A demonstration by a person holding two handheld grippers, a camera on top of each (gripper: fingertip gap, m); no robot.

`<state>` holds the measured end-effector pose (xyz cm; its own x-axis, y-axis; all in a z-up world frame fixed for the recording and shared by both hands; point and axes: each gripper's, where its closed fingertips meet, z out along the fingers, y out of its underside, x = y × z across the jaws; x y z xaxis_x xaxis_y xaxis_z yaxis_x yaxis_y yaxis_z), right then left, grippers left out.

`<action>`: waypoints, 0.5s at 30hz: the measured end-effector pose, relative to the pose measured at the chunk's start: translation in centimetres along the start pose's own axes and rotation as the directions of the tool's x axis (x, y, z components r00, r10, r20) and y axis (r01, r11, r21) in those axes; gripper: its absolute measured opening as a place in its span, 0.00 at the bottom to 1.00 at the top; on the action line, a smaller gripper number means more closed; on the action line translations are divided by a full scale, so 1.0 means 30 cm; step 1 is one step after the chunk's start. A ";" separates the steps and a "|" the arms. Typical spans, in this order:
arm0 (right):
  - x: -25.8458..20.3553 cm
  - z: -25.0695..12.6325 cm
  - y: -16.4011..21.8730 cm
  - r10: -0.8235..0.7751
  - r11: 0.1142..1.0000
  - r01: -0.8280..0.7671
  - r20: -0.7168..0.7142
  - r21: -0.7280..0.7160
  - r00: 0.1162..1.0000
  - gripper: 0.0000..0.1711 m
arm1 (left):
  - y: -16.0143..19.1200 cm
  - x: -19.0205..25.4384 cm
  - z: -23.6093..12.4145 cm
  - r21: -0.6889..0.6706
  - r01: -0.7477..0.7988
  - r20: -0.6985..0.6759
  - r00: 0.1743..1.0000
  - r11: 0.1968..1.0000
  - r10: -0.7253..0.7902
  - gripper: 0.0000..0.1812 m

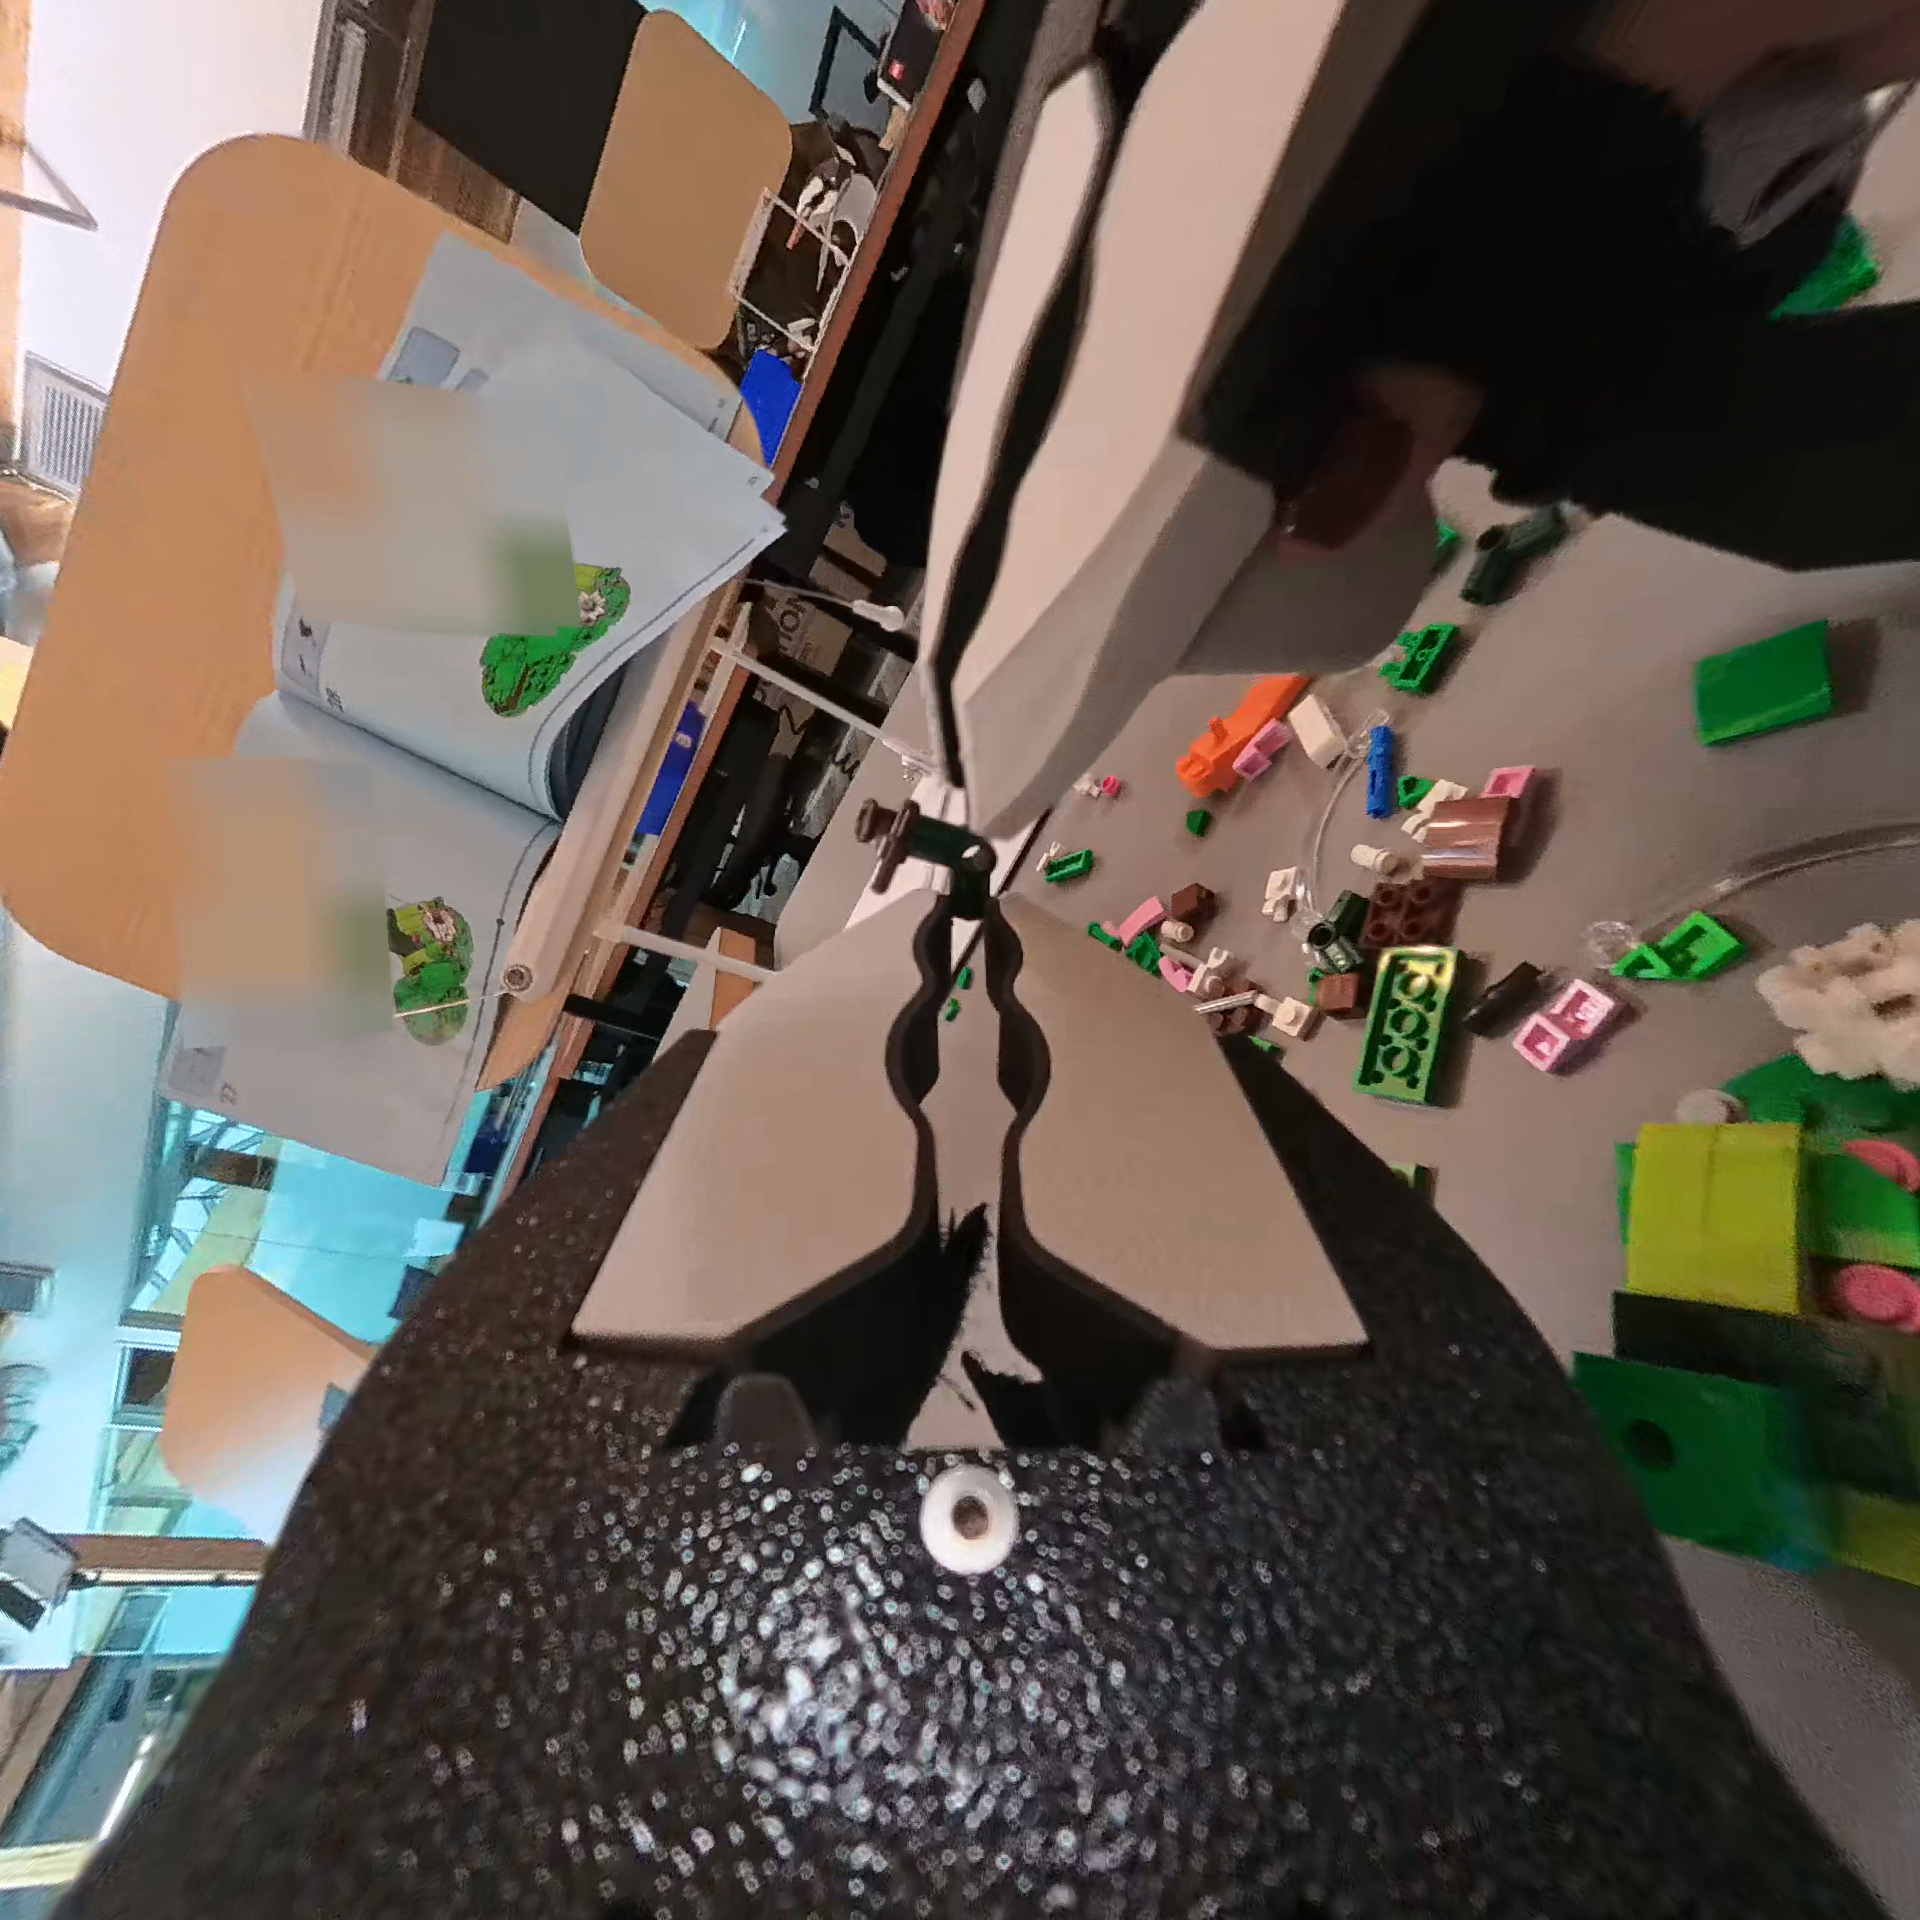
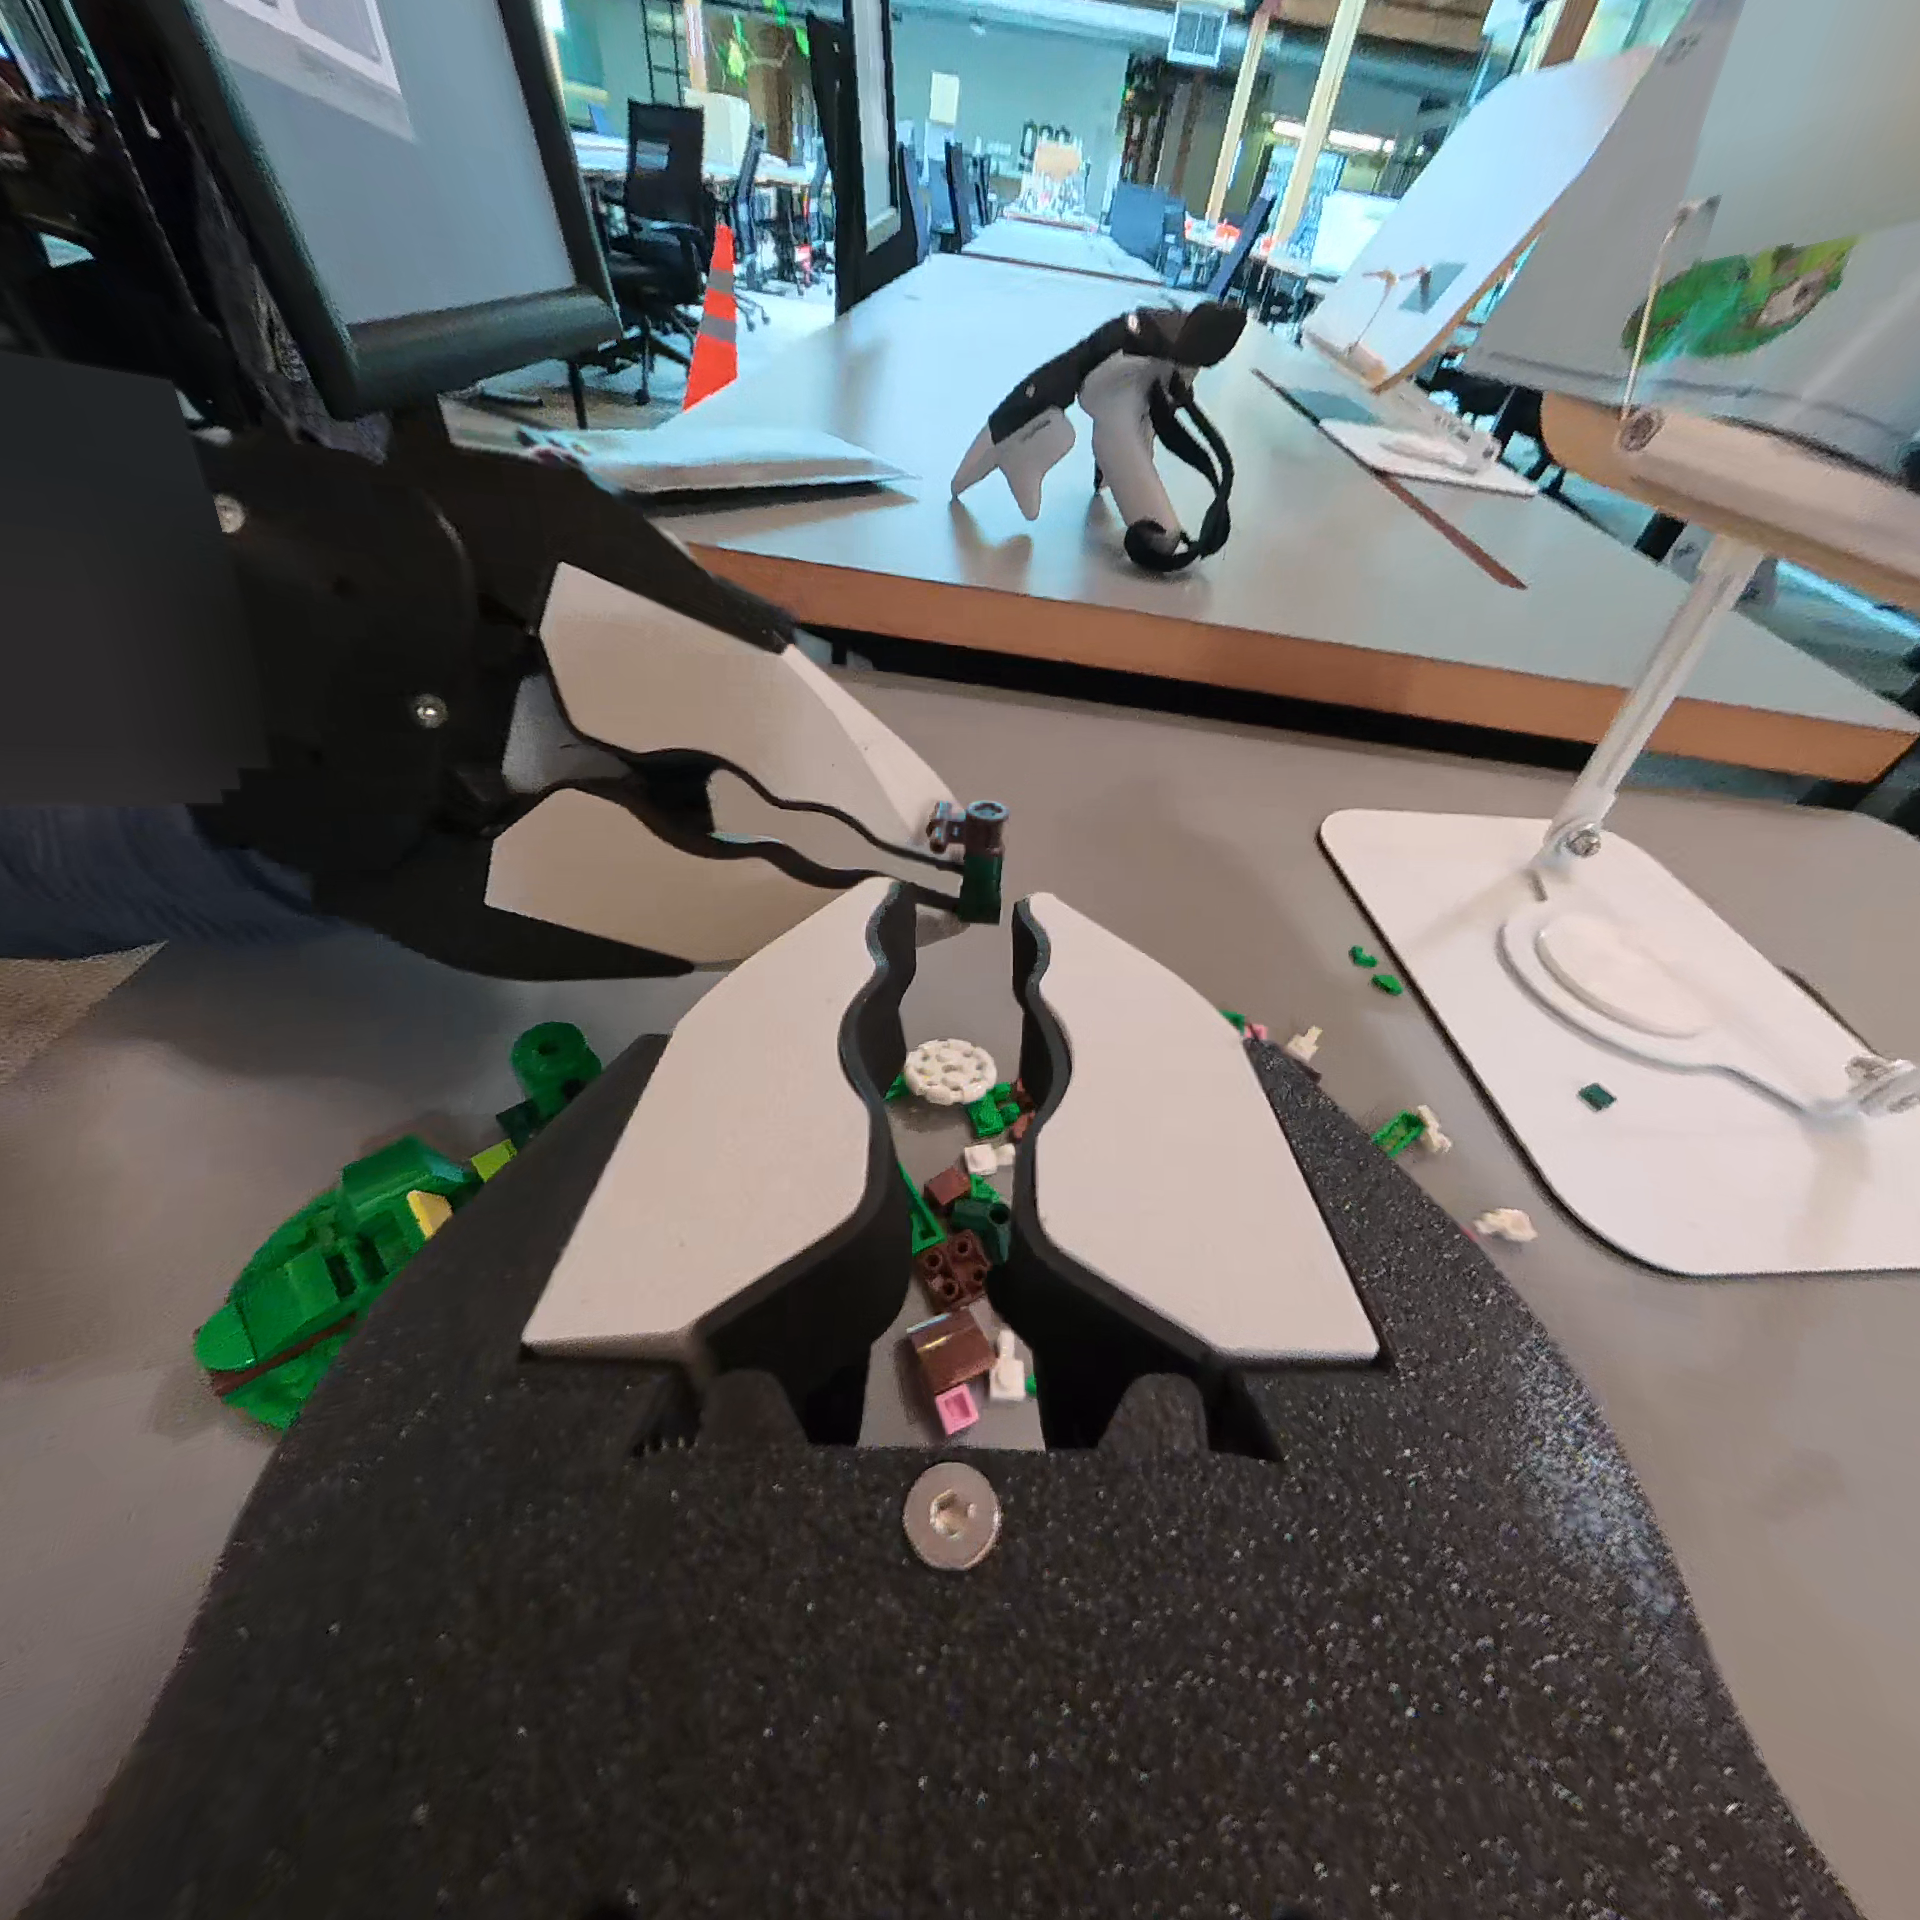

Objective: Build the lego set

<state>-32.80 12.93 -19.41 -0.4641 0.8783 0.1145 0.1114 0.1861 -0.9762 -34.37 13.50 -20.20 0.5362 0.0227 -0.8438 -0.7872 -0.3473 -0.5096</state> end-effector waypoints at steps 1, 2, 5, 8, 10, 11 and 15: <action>0.001 0.004 0.004 0.007 1.000 -0.007 0.003 -0.009 1.000 0.10 | -0.003 0.007 -0.001 -0.003 -0.009 -0.006 1.000 1.000 0.009 0.03; 0.003 0.008 0.010 0.009 1.000 -0.009 0.000 -0.021 1.000 0.10 | -0.007 0.014 -0.002 -0.002 -0.017 -0.010 1.000 1.000 0.017 0.03; -0.003 0.014 0.026 -0.007 0.999 0.007 0.007 -0.050 1.000 0.07 | -0.020 0.029 -0.006 -0.011 -0.062 -0.008 0.998 0.998 0.062 0.03; -0.008 0.012 0.033 -0.044 0.996 0.045 0.009 -0.072 0.999 0.07 | -0.021 0.034 -0.011 -0.025 -0.074 -0.001 0.997 0.997 0.074 0.03; -0.015 0.010 0.032 -0.049 0.996 0.051 0.028 -0.077 0.998 0.05 | -0.024 0.036 -0.016 -0.027 -0.066 -0.006 0.998 0.997 0.066 0.03; -0.018 0.009 0.033 -0.048 0.995 0.051 0.036 -0.082 0.998 0.05 | -0.025 0.036 -0.019 -0.029 -0.064 -0.005 0.998 0.998 0.064 0.03; -0.040 -0.013 0.018 -0.040 0.998 0.046 0.137 -0.043 0.990 0.05 | -0.049 0.047 -0.041 0.034 0.090 -0.078 0.993 0.995 -0.087 0.05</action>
<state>-31.84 12.14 -20.01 -0.5840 0.8018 0.1269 0.1276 0.2451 -0.9611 -32.09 12.89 -20.43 0.6251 -0.0204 -0.7803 -0.7455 -0.3118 -0.5891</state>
